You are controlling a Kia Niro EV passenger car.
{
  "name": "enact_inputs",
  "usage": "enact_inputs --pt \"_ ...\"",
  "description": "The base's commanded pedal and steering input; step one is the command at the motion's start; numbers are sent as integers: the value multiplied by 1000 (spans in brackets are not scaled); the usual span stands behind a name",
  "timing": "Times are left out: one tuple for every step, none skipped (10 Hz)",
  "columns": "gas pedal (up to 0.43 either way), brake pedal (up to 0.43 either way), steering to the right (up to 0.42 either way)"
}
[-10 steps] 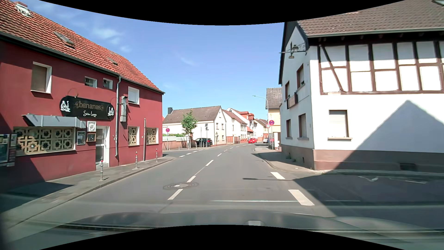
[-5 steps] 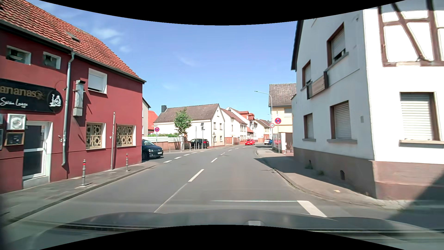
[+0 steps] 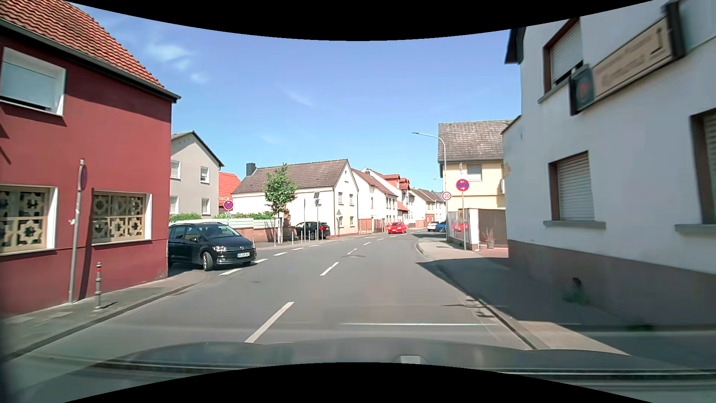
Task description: Follow the waypoints while adhering to traffic rules and regulations
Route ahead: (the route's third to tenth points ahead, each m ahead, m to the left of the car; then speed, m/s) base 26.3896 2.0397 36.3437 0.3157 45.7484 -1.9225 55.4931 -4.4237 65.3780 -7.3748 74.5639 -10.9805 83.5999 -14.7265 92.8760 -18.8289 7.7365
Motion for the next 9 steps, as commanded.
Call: enact_inputs --pt "0 0 5" --pt "0 0 5" --pt "0 0 5" --pt "0 0 6" --pt "0 0 6" --pt "0 0 6" --pt "0 0 6" --pt "0 12 6" --pt "0 24 6"
